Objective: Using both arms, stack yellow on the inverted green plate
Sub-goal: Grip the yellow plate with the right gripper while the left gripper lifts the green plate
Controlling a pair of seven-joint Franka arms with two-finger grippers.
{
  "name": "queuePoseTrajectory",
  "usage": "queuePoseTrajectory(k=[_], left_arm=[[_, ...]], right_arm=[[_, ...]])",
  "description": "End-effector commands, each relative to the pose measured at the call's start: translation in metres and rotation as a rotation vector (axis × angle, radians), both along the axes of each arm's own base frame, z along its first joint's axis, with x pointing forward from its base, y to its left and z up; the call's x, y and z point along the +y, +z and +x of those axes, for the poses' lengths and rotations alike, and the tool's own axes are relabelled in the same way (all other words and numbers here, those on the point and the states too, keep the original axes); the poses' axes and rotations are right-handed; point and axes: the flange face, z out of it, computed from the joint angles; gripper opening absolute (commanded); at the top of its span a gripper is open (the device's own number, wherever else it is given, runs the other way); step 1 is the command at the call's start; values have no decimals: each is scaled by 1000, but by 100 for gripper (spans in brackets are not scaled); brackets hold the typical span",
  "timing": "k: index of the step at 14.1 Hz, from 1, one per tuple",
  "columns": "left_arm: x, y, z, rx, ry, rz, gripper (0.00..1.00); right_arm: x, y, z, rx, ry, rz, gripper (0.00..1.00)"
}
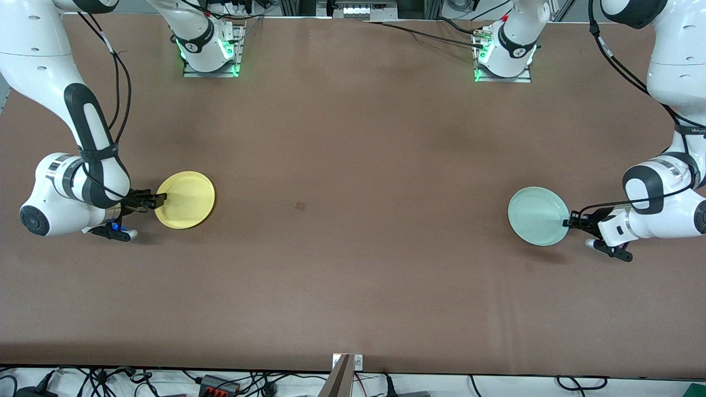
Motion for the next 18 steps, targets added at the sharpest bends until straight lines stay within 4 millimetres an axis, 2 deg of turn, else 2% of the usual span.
queuePoseTrajectory(k=[1,2,4,5,7,8,10,14,16,18], left_arm=[[1,17,11,-53,-15,-17,1],[-1,28,16,-72,-21,-12,1],[-20,76,38,-143,-56,8,1],[-26,97,41,-162,-70,15,1],[-42,123,46,-186,-132,73,1],[-51,145,49,-205,-161,130,1],[-97,184,52,-225,-189,213,1],[-175,236,51,-279,-268,410,1],[-226,248,42,-279,-252,453,1],[-279,260,29,-283,-228,547,1]], right_arm=[[-2,-5,3,-4,-6,20,56],[-2,-5,3,-4,-6,20,53],[-2,-5,3,-1,-6,21,38],[-2,-5,2,2,-5,22,31],[-2,-5,2,7,-5,23,15],[-1,-5,2,7,-4,24,8],[0,-4,3,6,2,26,0],[5,3,4,14,24,41,0],[8,28,8,36,34,51,0],[13,66,21,51,53,64,0]])
